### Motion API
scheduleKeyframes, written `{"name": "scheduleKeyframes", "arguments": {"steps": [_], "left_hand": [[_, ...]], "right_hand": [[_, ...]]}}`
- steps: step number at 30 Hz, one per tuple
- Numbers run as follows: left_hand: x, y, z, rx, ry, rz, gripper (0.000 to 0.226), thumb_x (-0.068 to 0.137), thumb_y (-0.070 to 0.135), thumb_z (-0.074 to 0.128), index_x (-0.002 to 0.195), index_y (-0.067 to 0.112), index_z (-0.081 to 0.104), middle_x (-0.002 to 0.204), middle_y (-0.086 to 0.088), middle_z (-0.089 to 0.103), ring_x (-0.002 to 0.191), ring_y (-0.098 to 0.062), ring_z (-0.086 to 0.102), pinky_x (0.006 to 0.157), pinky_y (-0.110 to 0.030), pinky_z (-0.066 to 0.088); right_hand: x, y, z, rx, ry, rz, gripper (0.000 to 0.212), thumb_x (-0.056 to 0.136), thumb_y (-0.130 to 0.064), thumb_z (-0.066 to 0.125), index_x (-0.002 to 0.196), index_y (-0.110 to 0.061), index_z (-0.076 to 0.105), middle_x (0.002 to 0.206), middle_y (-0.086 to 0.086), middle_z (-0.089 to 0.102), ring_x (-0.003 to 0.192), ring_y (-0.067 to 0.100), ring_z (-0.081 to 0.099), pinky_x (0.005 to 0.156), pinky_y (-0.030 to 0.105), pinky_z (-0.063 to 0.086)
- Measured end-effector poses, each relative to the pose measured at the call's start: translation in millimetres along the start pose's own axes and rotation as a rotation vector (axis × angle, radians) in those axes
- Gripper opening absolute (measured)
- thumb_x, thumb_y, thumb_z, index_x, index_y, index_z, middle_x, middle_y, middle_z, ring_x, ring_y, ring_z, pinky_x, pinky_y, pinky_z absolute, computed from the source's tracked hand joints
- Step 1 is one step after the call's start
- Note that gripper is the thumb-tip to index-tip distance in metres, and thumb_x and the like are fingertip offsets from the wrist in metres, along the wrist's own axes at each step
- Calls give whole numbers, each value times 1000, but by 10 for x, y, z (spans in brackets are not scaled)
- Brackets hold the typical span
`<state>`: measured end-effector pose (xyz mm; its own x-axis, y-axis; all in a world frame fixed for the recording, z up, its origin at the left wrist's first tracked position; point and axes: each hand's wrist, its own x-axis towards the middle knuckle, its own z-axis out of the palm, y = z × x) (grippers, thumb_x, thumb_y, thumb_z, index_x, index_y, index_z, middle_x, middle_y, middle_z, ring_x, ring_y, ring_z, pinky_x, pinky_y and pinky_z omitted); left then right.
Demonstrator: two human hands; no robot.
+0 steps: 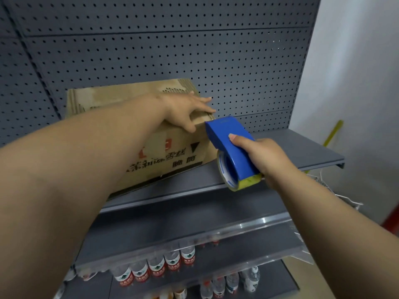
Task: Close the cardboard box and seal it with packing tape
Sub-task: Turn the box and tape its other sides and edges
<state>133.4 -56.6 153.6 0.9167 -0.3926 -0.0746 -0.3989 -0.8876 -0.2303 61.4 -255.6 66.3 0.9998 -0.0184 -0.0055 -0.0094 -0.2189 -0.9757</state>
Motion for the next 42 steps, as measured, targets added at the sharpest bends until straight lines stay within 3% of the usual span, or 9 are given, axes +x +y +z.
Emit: {"name": "scheduleKeyframes", "arguments": {"steps": [4, 8, 10, 13, 18, 24, 33, 42], "left_hand": [[27, -77, 70, -65, -27, -69, 71, 88, 29, 52, 144, 46, 12, 156, 18, -1, 145, -21, -8, 116, -49, 2], [52, -149, 167, -201, 10, -107, 55, 95, 28, 34, 143, 48, 16, 156, 17, -1, 144, -18, -13, 114, -52, -12], [75, -171, 214, -244, 57, -120, 48, 98, 29, 25, 142, 48, 21, 156, 17, 3, 144, -16, -9, 114, -50, -11], [124, -235, 258, -217, 89, -122, 43, 99, 48, 12, 141, 50, 20, 156, 18, 7, 145, -15, -5, 115, -48, -6], [203, -349, 285, -174, 61, -96, 44, 96, 54, 15, 140, 55, 13, 156, 16, 6, 145, -17, -4, 116, -47, -1], [234, -405, 280, -199, 64, -81, 43, 98, 49, 20, 141, 50, 21, 156, 17, 8, 144, -14, -3, 117, -43, 1], [271, -461, 271, -238, 61, -81, 41, 100, 43, 22, 140, 48, 24, 155, 16, 10, 144, -12, 2, 115, -35, -1], [326, -527, 280, -270, 60, -65, 40, 99, 45, 24, 139, 50, 25, 154, 20, 11, 144, -9, 2, 117, -38, -1]], "right_hand": [[95, -17, 52, 6, -26, -10, 36, 76, -47, 69, 79, -11, 64, 82, 5, 67, 70, 19, 63, 59, 27, 47], [201, 6, 192, 52, -57, 0, 37, 79, -46, 68, 84, -10, 65, 87, 6, 69, 73, 20, 65, 60, 26, 48], [251, 11, 231, 66, -75, -2, 34, 80, -45, 67, 80, -12, 64, 84, 4, 68, 70, 17, 64, 59, 24, 48], [320, 38, 254, 109, -112, -4, 29, 81, -43, 66, 77, -14, 63, 80, 1, 68, 67, 15, 64, 58, 23, 48], [388, 106, 290, 182, -142, 7, 29, 83, -40, 65, 83, -11, 65, 83, 4, 70, 66, 14, 65, 53, 19, 48], [452, 167, 323, 184, -148, -27, 30, 83, -42, 65, 79, -12, 64, 82, 5, 71, 65, 16, 66, 56, 21, 49], [379, 271, 293, 196, -165, 34, 29, 83, -40, 65, 79, -11, 64, 74, 1, 69, 58, 10, 65, 45, 15, 45], [432, 260, 304, 176, -193, 94, 36, 82, -44, 65, 88, -8, 65, 78, 3, 69, 65, 15, 66, 54, 22, 46]]}}
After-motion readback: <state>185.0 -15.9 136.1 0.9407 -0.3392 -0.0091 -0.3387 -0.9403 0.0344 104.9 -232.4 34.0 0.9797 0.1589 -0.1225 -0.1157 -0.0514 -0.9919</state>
